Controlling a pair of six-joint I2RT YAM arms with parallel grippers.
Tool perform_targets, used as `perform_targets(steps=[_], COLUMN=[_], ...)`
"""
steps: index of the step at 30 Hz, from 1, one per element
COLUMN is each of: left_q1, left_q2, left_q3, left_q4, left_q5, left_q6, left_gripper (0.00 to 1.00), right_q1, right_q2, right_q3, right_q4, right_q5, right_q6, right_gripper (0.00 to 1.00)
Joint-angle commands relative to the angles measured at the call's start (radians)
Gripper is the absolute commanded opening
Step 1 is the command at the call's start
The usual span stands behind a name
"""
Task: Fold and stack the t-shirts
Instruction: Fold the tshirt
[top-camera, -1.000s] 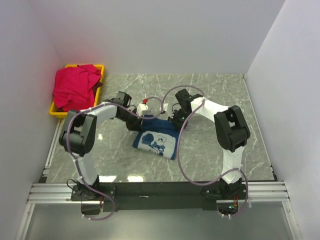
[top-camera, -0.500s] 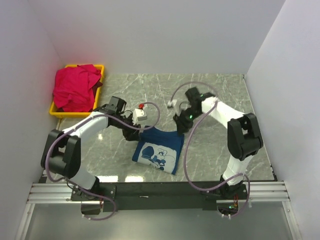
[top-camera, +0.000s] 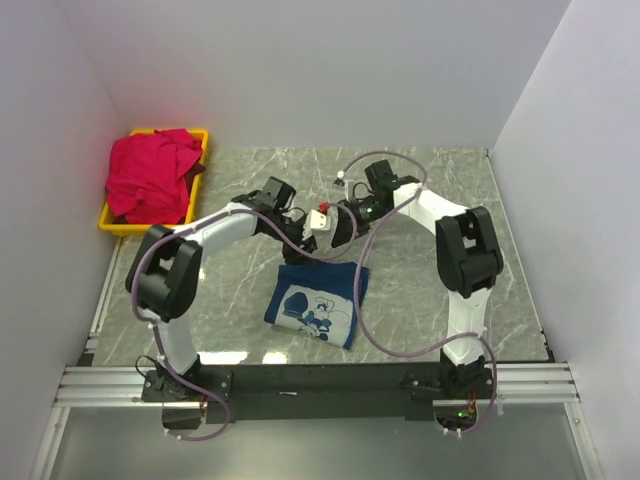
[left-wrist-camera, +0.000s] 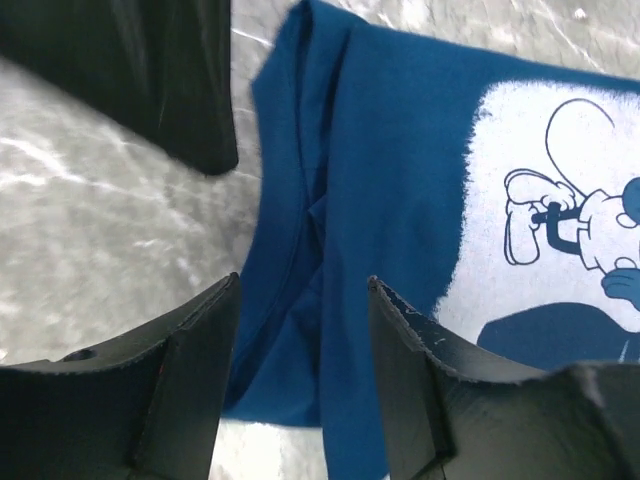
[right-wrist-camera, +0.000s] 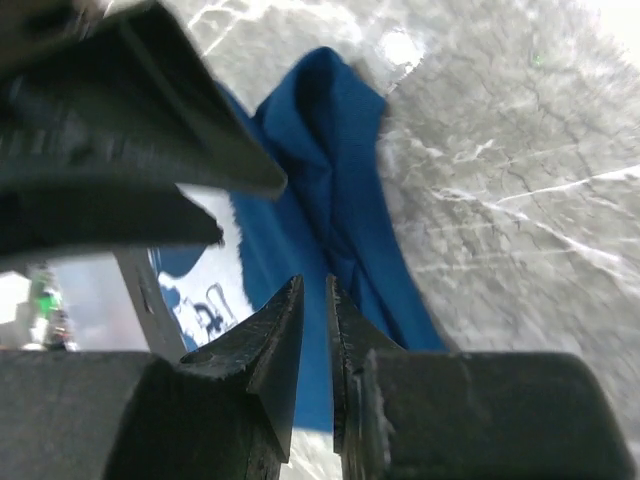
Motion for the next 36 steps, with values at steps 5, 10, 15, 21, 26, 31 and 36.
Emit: perform_targets(steps=[5,10,15,21,26,31,36], left_q1=[-0.054,-0.072,-0.078,-0.083,-0.084,-0.096,-0.147], left_q2=[0.052,0.092,0.101,0.094,0.069,0.013,-0.125], left_q3=[0.012,0.009,0.000,-0.029,-0.089,-0.182,-0.336], left_q4=[-0.049,-0.066,0.005,0.088,0.181,0.262,0.472], left_q5=[0.034,0.046,0.038,-0.015,-0.118,-0.192,-0.298], left_q6=[0.094,0.066,-0.023,-0.178,-0.412,-0.738,-0.995], left_gripper=[0.56,0.49,0.49,0.46,0.39,0.16,0.13], right_q1=[0.078,0.097,0.095,0.074,0.046,0.031,0.019], right_q2=[0.114,0.154,0.152,0.129,0.126,0.112,0.111], right_q3=[0.077,0.068,0.080,0.097,0.116,0.114,0.120], right_q4=[0.059,0.088,0.082,0.042,0.011,-0.009,-0.044], right_q5=[0.004,0.015,0.019,0.039,0.031,0.033,0.033], right_q6=[0.104,0.130,0.138,0.112,0.093,0.079,0.049], right_gripper=[0.22,0.21,0.21,0.21,0.22,0.22,0.22])
